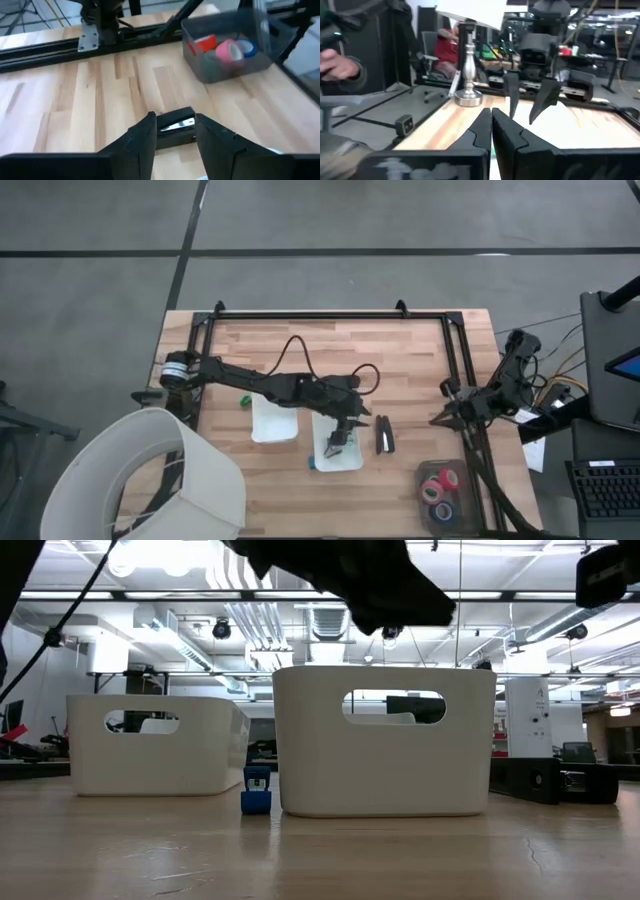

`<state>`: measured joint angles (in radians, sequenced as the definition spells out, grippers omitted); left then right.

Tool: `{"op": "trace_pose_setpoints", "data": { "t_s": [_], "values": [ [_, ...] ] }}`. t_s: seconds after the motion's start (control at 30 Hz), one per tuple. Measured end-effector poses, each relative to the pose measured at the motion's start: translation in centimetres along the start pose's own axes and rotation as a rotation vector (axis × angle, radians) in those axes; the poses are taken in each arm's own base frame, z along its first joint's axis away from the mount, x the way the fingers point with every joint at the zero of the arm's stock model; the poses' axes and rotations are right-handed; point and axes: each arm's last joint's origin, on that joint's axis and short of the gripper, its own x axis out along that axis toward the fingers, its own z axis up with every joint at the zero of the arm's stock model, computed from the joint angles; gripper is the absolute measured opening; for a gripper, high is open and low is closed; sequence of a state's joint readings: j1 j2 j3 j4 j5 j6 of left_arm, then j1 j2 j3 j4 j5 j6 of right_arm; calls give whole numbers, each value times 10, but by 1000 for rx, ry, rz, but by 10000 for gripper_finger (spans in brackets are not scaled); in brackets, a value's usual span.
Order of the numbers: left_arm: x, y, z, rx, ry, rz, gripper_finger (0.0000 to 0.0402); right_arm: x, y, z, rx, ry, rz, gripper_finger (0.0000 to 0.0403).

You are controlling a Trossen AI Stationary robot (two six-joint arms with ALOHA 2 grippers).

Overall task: Pick and place Stapler, Stapler remover, tape
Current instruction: Put the black stapler into the left white bin

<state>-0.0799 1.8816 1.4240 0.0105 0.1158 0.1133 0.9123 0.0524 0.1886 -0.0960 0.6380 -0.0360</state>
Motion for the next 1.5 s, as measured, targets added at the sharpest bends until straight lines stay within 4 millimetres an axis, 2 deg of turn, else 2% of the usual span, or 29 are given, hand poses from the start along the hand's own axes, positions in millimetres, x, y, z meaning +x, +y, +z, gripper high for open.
{"op": "trace_pose_setpoints", "data": {
  "t_s": [0.27,0.43,0.7,0.83,0.93,1.07,1.17,1.33,1.5],
  "values": [
    [34,2,12,170,39,-102,138,1,0,-8,28,55,-22,8],
    [65,-7,2,242,66,-214,138,1,1,-11,78,69,-19,8],
    [103,-24,-18,375,124,-251,138,1,1,-13,103,87,-20,8],
    [107,-30,-13,441,240,-130,138,1,1,-13,112,87,-21,8],
    [108,-30,-15,446,338,-106,138,1,1,-15,114,91,-21,9],
    [104,-28,2,310,309,-70,138,2,2,-19,116,100,-22,9],
    [93,-30,8,406,390,-125,134,3,2,-23,111,108,-24,9],
    [95,-31,8,432,383,-132,119,4,4,-26,145,87,-23,9],
    [90,-28,22,297,363,-74,94,6,5,-22,200,20,15,9]
  ]
}}
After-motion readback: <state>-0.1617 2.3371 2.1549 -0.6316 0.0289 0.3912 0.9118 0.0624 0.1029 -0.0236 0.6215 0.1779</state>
